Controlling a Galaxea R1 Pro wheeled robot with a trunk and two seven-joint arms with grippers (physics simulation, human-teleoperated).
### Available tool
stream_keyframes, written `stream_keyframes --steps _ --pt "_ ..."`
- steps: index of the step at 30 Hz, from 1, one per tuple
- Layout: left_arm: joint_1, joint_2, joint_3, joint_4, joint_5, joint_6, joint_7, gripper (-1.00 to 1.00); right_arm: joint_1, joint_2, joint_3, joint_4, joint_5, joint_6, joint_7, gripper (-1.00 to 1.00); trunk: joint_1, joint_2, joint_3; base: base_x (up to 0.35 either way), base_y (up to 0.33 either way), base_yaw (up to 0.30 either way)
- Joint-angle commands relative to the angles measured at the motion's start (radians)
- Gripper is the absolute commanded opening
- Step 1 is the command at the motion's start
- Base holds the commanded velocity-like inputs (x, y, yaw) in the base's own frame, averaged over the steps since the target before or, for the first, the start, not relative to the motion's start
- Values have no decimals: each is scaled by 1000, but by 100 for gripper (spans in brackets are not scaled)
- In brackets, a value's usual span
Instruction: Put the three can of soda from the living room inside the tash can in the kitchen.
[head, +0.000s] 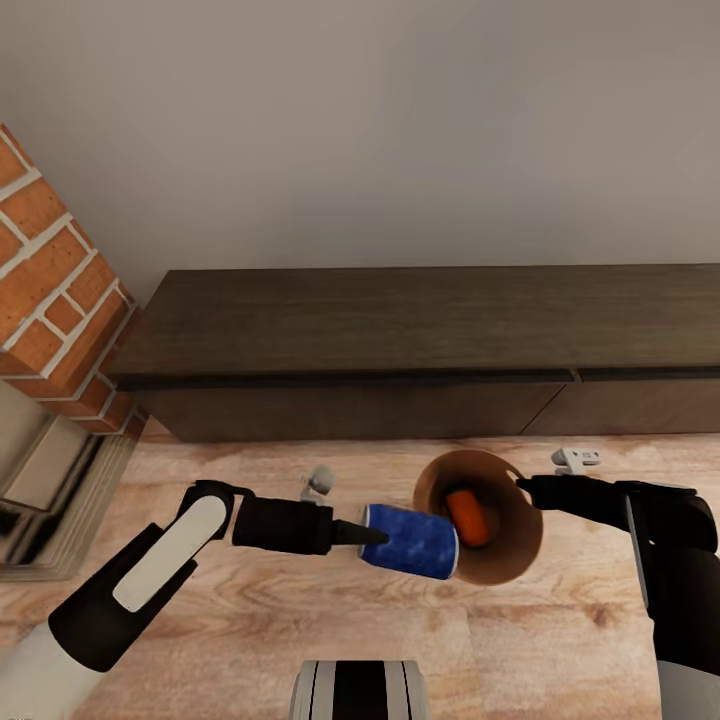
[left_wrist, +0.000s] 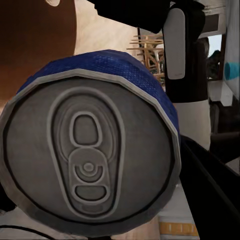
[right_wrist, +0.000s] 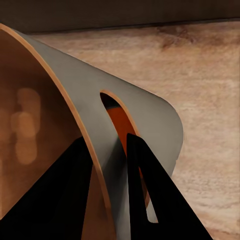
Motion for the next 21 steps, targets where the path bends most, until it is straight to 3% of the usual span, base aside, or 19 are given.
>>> stream_keyframes --steps 1,10,15,16,18,19,21 --pt "0 -9 1 0 -5 0 0 -100 0 0 1 0 -35 17 13 -100 0 0 0 0 0 0" --pt "-1 -39 3 0 -7 -12 21 -100 0 2 1 0 -38 17 34 -100 0 0 0 0 0 0" --pt "-1 -164 3 1 -62 -15 213 -100 0 5 1 0 -39 17 36 -100 0 0 0 0 0 0" --pt "-1 -206 4 1 -90 -15 255 -100 0 5 1 0 -39 17 39 -100 0 0 0 0 0 0" --pt "-1 -257 9 1 -140 -15 291 -100 0 4 1 0 -39 17 45 -100 0 0 0 0 0 0" --pt "-1 -299 17 2 -197 -13 307 -100 0 3 1 0 -39 17 54 -100 0 0 0 0 0 0" --pt "-1 -320 23 2 -243 -13 314 -100 0 1 1 0 -39 17 60 -100 0 0 0 0 0 0"
